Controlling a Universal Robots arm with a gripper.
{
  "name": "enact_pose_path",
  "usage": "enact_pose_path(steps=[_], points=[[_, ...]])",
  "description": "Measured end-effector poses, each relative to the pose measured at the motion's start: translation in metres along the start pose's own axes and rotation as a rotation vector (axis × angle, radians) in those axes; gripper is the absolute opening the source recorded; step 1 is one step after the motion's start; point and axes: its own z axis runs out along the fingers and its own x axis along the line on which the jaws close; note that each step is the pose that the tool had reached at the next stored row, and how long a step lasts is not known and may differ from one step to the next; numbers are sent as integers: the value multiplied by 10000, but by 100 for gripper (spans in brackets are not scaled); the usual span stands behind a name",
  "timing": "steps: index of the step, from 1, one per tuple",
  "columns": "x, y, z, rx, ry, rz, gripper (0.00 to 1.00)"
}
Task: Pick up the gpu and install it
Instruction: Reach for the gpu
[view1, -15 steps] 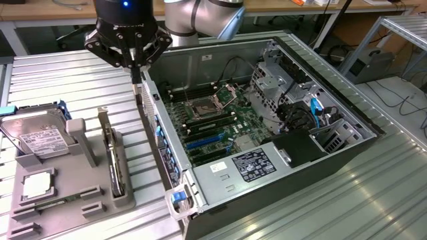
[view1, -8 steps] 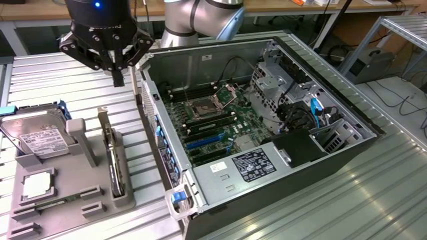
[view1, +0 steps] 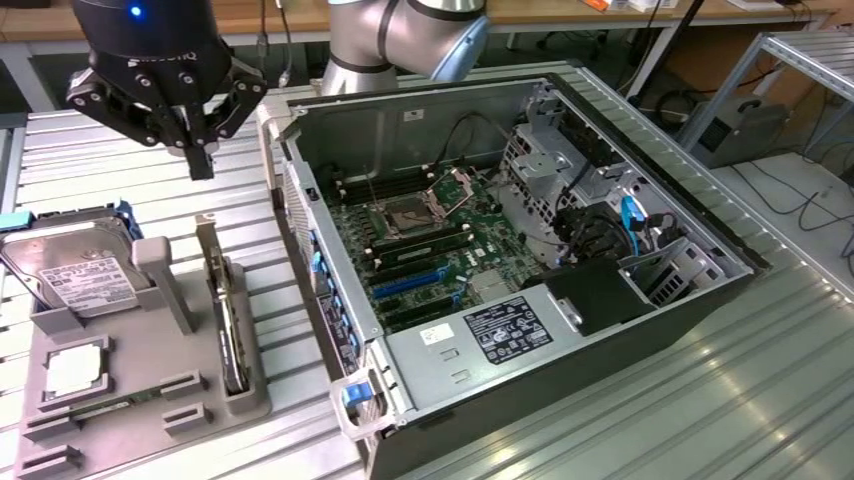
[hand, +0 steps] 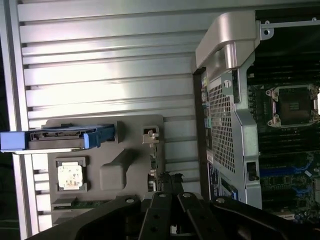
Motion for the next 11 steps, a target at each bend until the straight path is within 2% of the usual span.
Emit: enact_pose_path(steps=[2,8,11], points=[[43,-3,-1,1,0,1,11],[57,-5,-2,1,0,2,11],[115,-9,-3,1,0,1,11]])
